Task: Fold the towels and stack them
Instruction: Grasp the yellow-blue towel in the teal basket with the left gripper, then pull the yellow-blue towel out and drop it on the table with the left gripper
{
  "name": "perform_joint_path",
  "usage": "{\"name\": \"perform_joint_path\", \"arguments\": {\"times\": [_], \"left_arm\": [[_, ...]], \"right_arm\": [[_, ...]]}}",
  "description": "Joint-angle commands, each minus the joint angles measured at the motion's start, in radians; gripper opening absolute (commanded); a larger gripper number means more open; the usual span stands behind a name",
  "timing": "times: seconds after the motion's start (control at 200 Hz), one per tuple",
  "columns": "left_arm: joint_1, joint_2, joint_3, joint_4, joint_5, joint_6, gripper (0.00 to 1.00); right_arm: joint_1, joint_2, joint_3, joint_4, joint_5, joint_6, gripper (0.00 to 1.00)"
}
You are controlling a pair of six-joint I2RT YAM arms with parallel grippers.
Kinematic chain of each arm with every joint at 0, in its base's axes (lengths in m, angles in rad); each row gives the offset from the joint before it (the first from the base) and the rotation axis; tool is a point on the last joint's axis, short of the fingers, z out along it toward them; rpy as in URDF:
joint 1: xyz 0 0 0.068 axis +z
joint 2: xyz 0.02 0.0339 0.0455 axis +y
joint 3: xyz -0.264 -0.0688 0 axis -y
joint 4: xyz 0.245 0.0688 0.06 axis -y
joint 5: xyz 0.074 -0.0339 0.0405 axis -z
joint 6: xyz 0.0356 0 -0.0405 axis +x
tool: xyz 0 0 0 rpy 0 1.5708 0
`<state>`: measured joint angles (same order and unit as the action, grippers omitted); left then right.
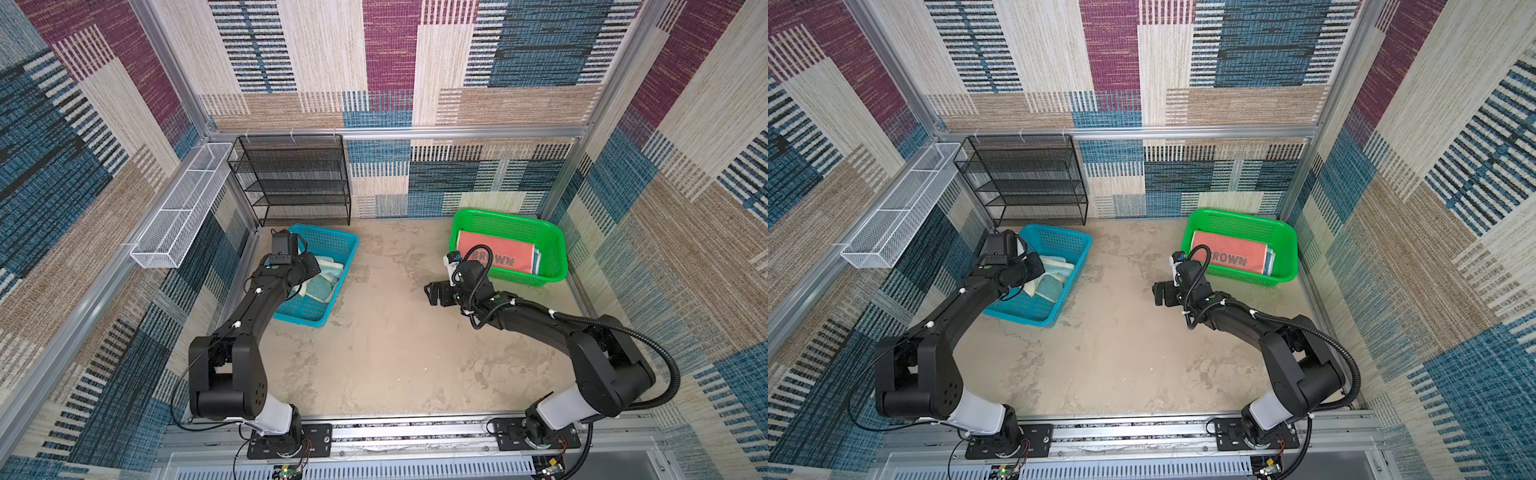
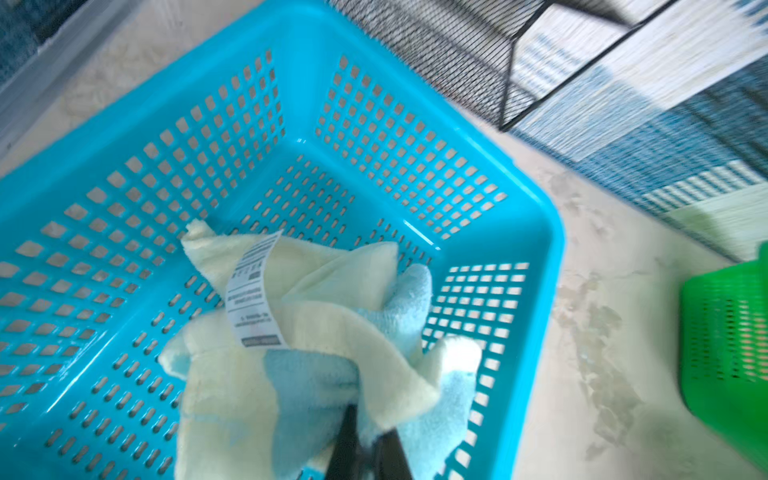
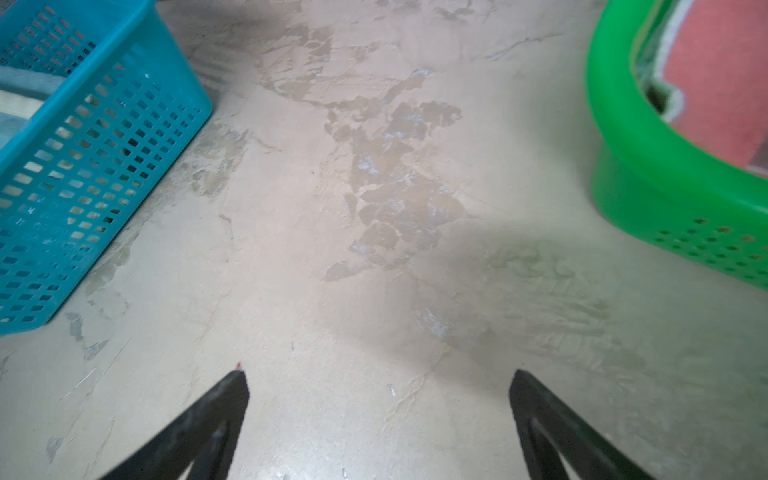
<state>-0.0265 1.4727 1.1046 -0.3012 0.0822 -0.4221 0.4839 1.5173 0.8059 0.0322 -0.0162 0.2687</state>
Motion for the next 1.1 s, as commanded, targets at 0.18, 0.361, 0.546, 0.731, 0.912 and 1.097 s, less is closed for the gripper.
{"name": "perform_joint_path", "arguments": {"times": [0.18,0.361,0.546,0.731,0.912,1.097], "left_arm": [[-0.048,-0.287,-0.122,0.172,0.170,0.044,0.00],[-0.133,-0.404,-0.154,0.175,0.214,0.072,0.00],[-0.307,-0.414,-0.170,0.192,0.200,0.075,0.00],[-0.499,-0.324,-0.175,0.207,0.173,0.088,0.00],[-0.629,-0.223,-0.206,0.216,0.083,0.130,0.00],[-0.699,-0.070,-0.211,0.248,0.106,0.100,0.00]], "right_arm": [[-0.002,0.001,-0.043,0.119,0.020,0.103,1.00],[-0.002,-0.035,-0.039,0.103,0.040,0.067,1.00],[-0.003,-0.120,-0.029,0.070,0.133,0.011,1.00],[-0.003,-0.194,-0.010,0.015,0.225,-0.030,1.00],[-0.003,-0.253,-0.028,-0.026,0.258,-0.070,1.00],[-0.002,-0.263,-0.036,-0.060,0.218,-0.094,1.00]]}}
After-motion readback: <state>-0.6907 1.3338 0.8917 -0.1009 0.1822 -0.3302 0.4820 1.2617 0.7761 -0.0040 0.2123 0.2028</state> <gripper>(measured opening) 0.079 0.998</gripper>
